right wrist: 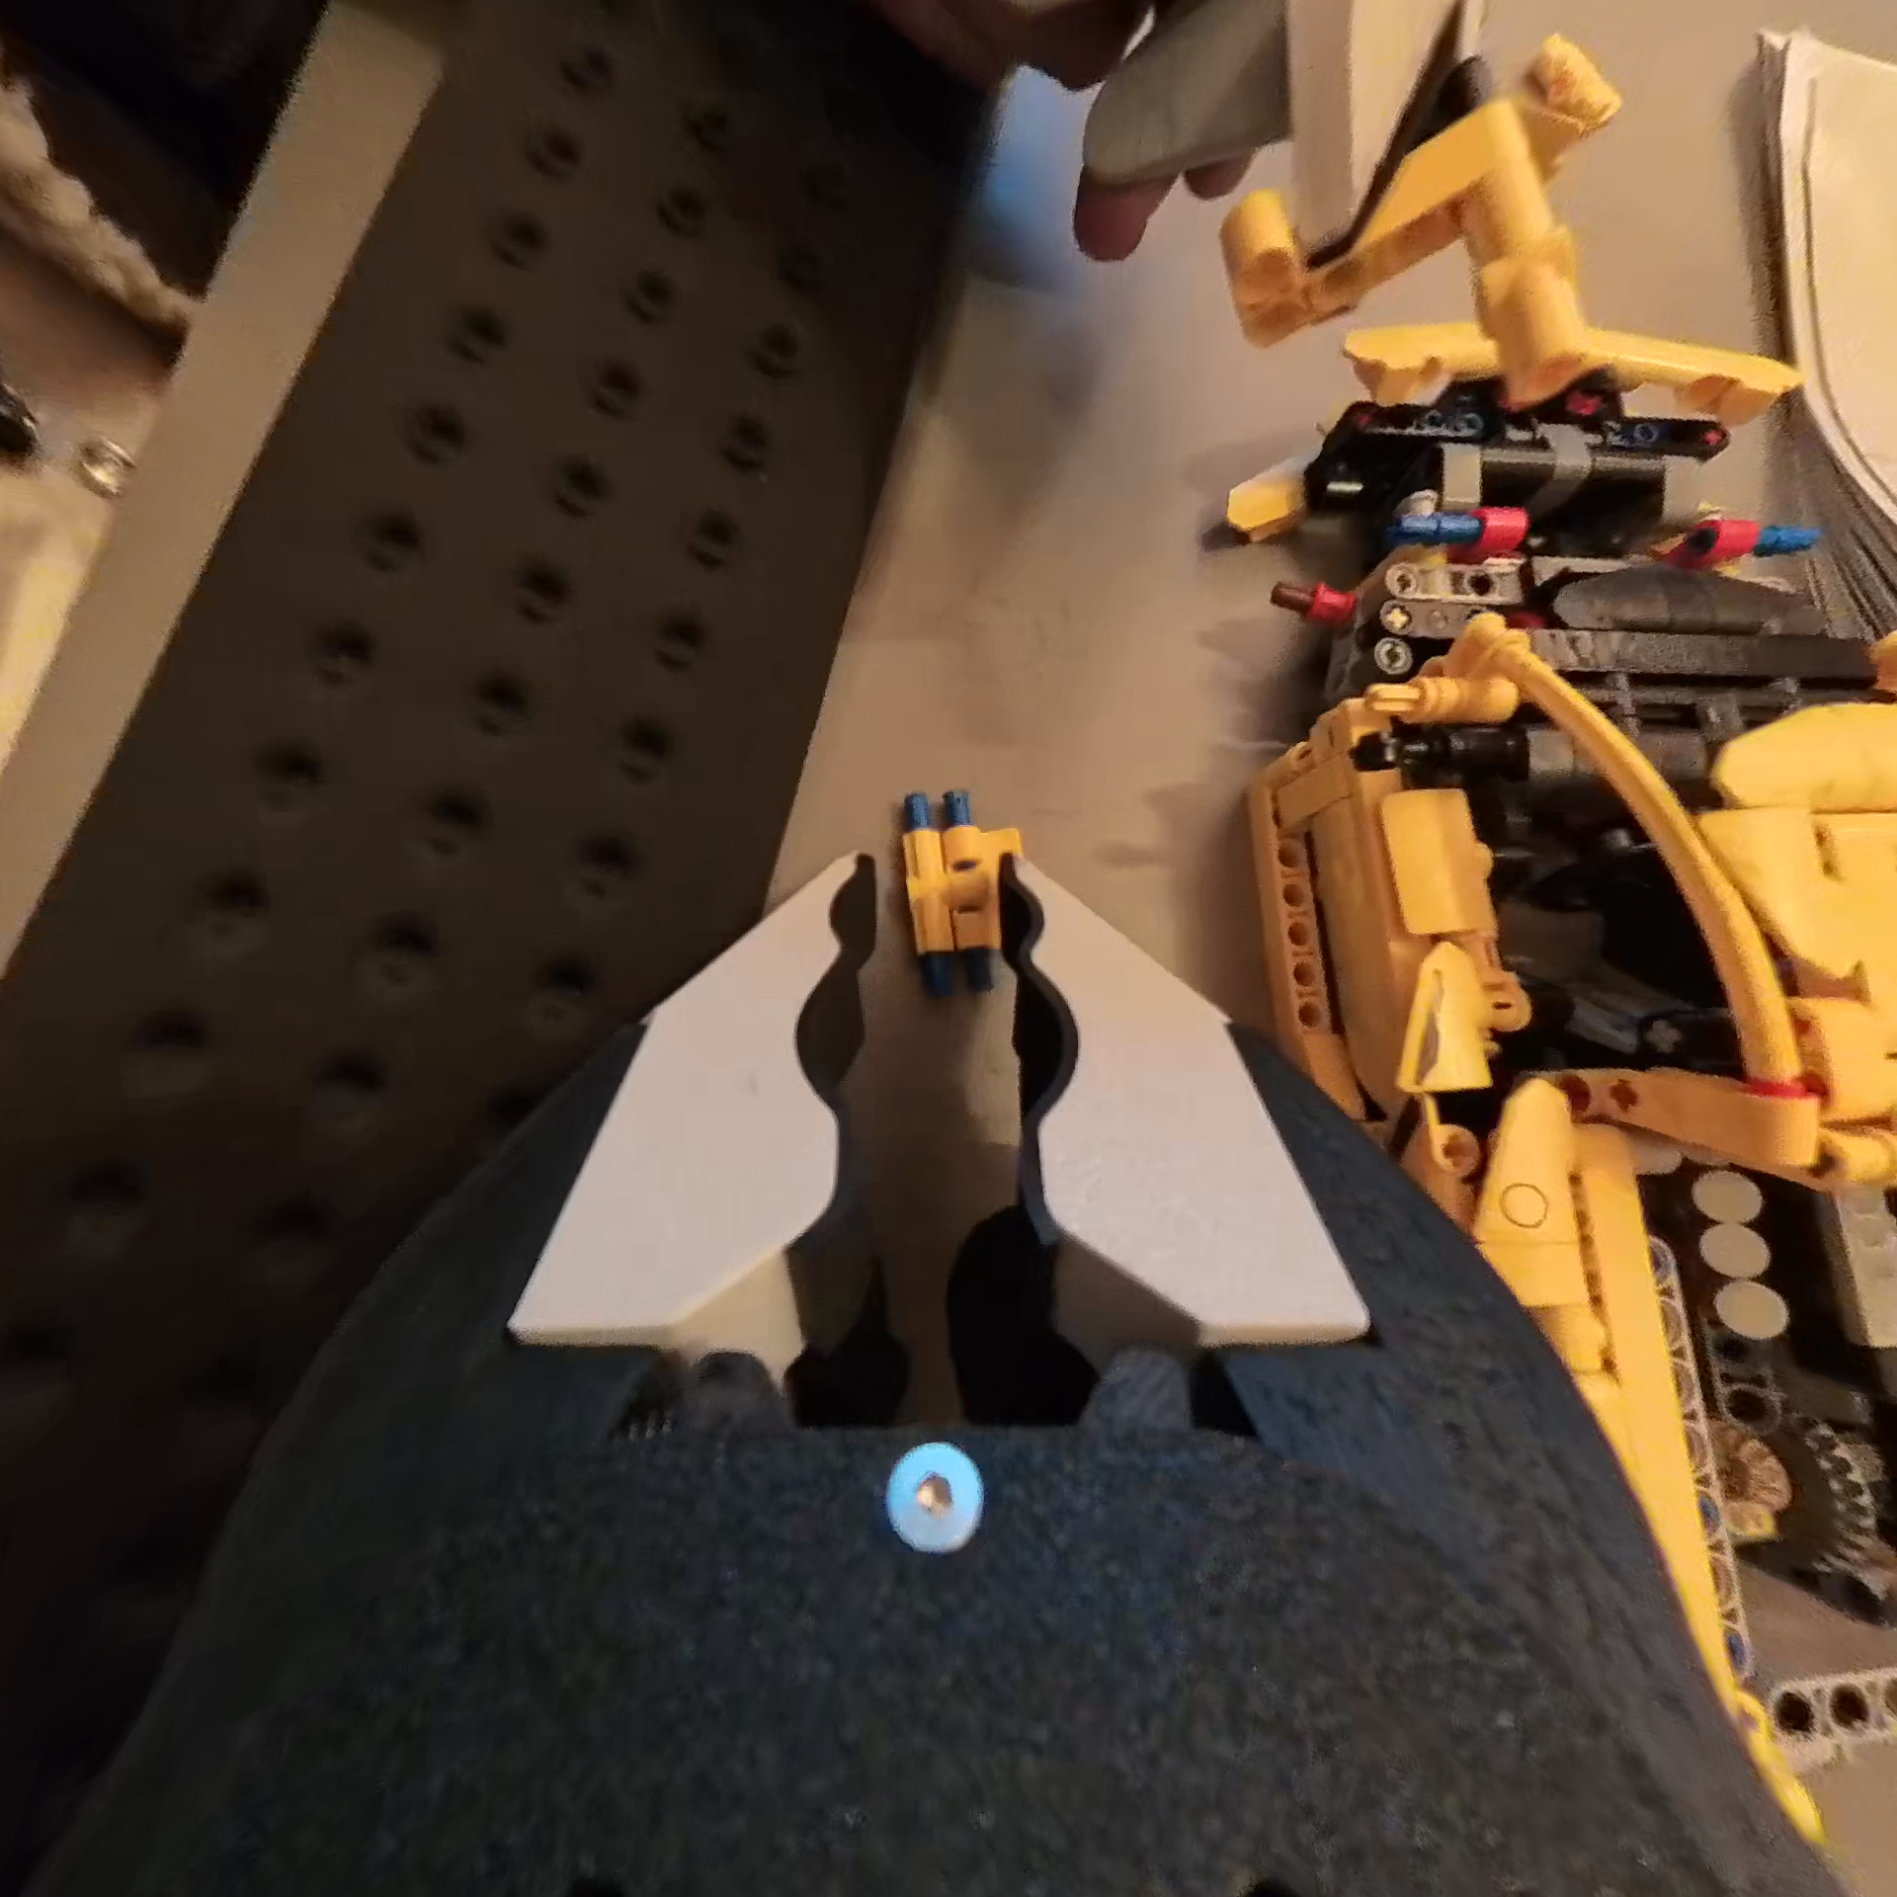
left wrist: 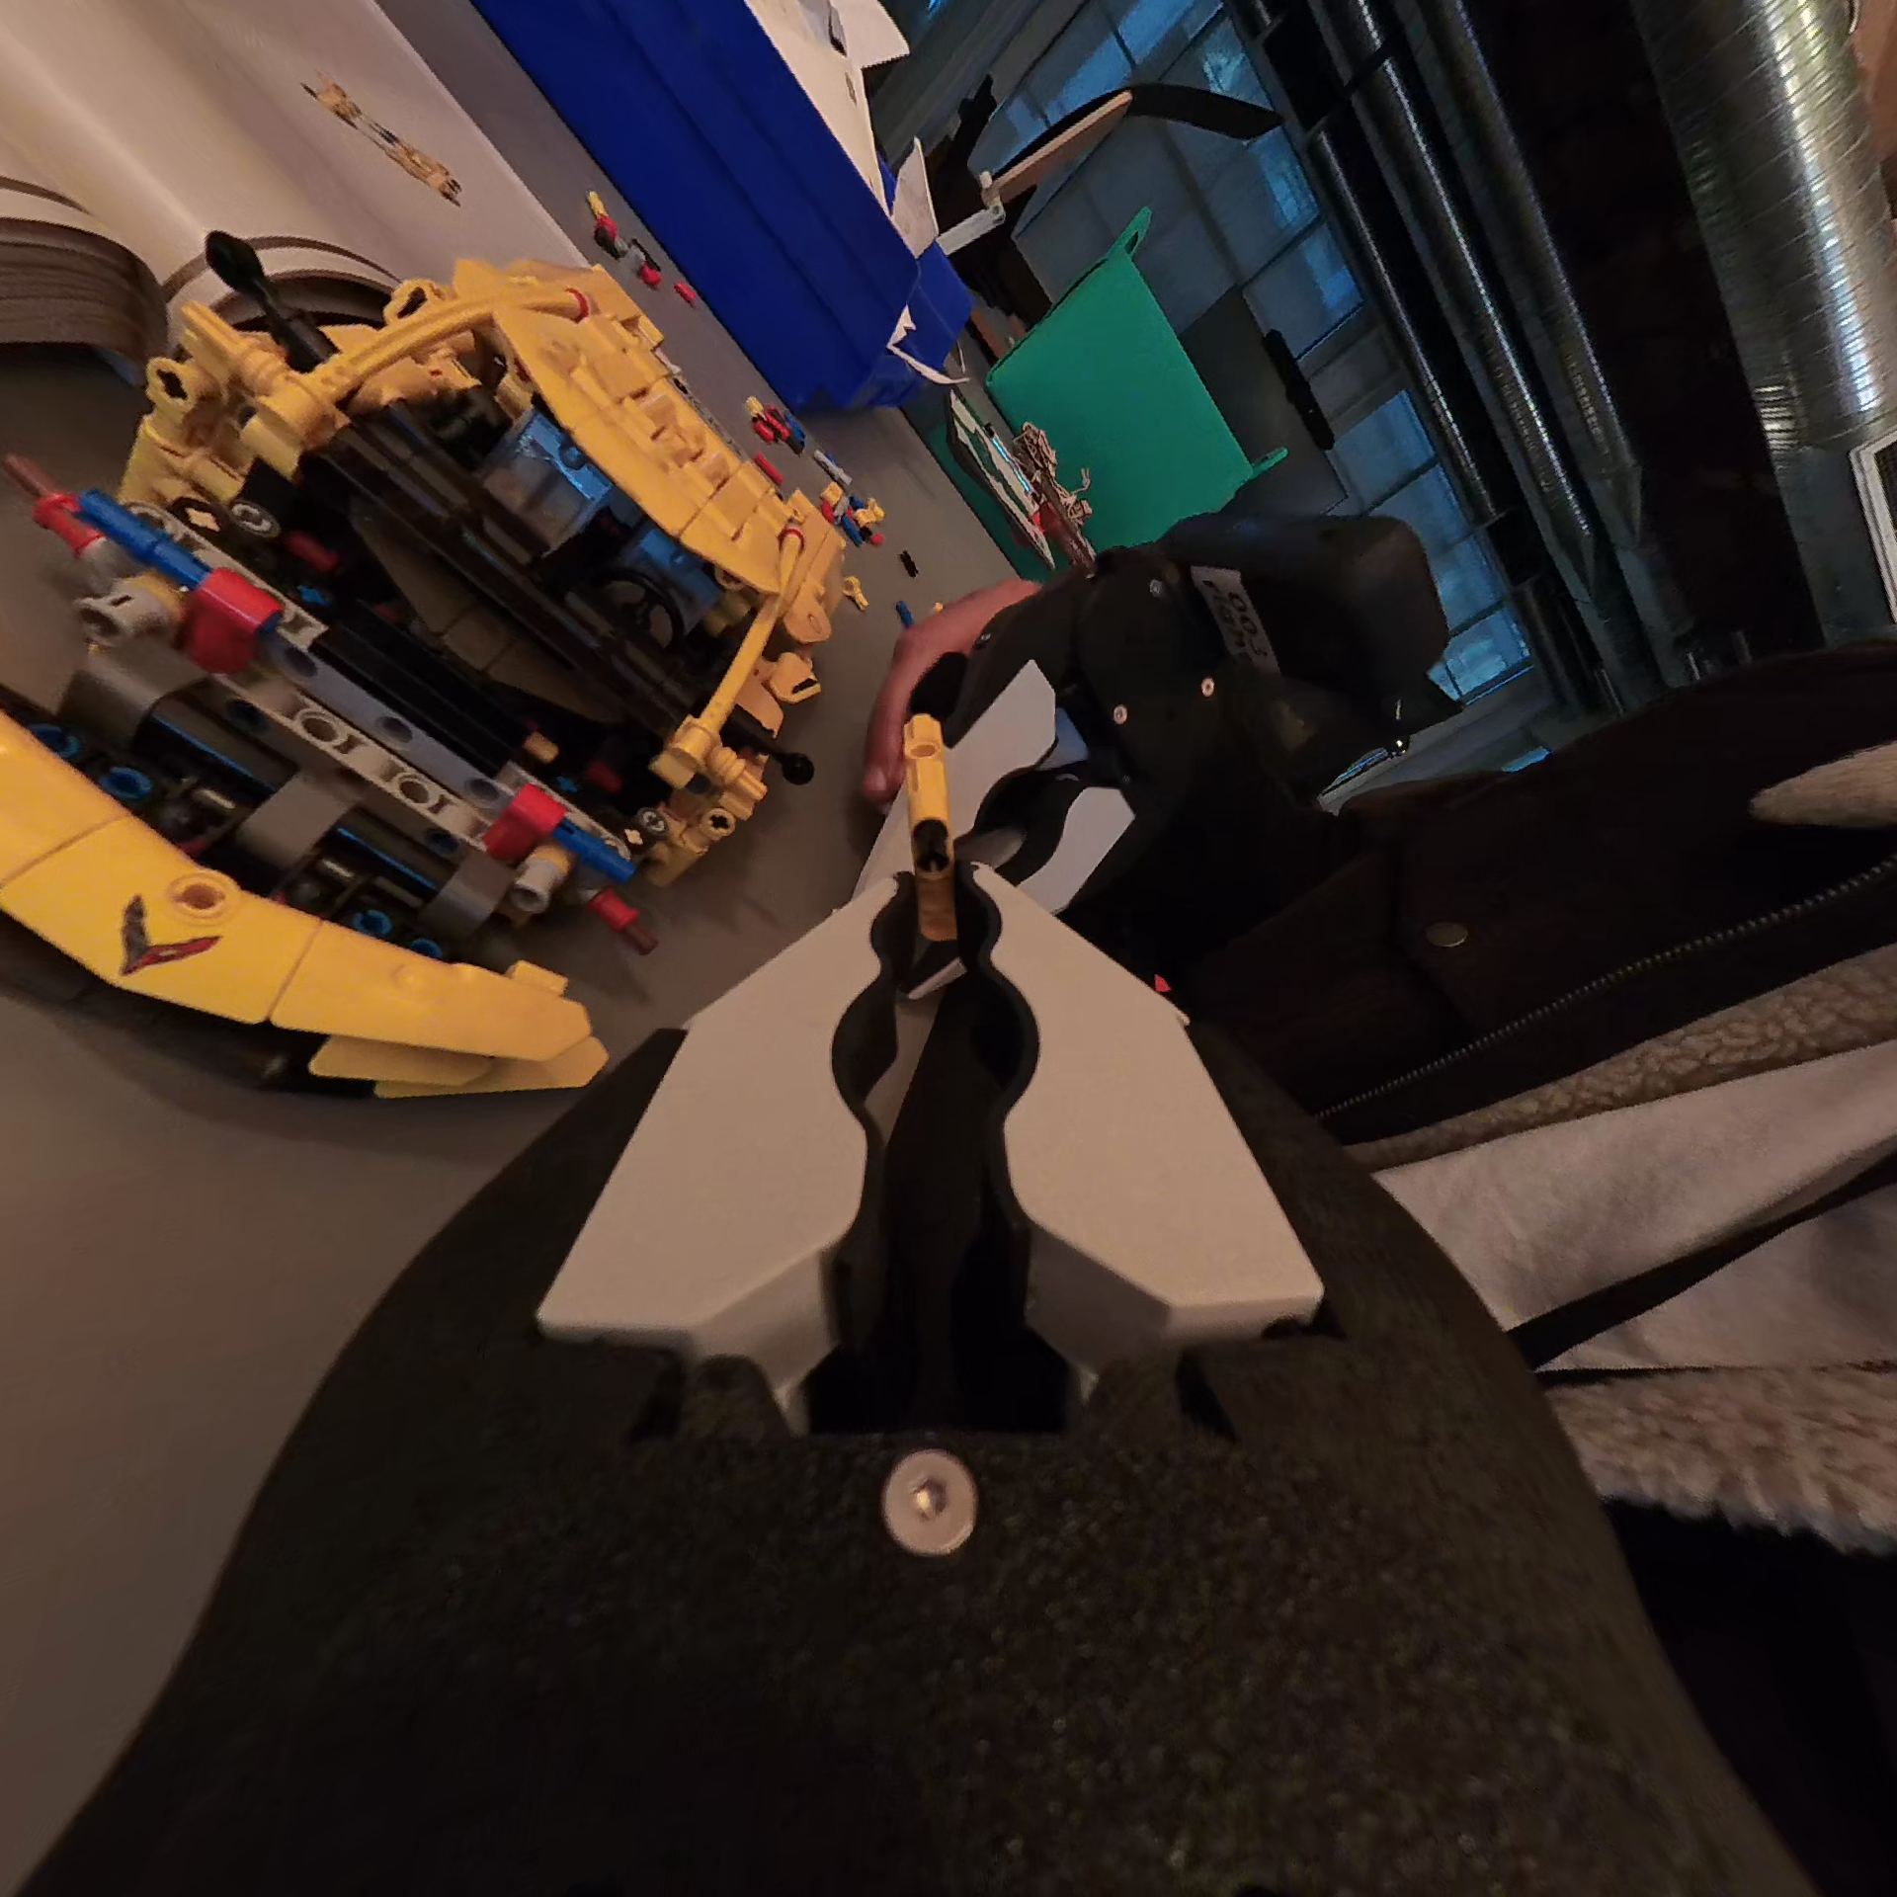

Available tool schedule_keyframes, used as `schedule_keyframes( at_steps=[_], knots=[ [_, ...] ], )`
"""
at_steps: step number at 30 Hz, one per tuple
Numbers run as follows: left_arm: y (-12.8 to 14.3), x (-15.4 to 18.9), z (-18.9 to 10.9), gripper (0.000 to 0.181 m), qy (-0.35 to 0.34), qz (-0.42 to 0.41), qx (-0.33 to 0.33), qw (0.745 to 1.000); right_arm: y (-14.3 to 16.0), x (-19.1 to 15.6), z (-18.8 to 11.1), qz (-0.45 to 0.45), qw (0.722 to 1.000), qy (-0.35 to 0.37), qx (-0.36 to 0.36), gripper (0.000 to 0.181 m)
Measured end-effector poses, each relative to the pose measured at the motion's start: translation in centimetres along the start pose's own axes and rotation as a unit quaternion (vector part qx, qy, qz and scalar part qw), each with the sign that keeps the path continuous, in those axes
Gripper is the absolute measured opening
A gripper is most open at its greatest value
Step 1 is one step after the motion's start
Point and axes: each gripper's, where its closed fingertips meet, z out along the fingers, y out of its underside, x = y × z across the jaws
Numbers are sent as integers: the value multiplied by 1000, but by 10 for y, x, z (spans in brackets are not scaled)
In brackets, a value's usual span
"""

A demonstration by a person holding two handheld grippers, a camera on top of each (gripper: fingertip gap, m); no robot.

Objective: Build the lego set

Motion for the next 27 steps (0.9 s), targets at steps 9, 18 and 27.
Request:
schedule_keyframes(
  at_steps=[9, 18, 27],
  knots=[
    [1, 3, 0, 6, 12, -2, 0, 1000, -3, 0, 8, -3, 1000, -13, 23, 19],
    [5, 1, 3, 7, 14, -18, -17, 1000, -18, 11, 8, 6, 999, 13, 36, 14],
    [-3, 4, -2, 7, 62, -71, 4, 996, -73, 49, -22, -207, 943, 263, 8, 14]
  ],
)
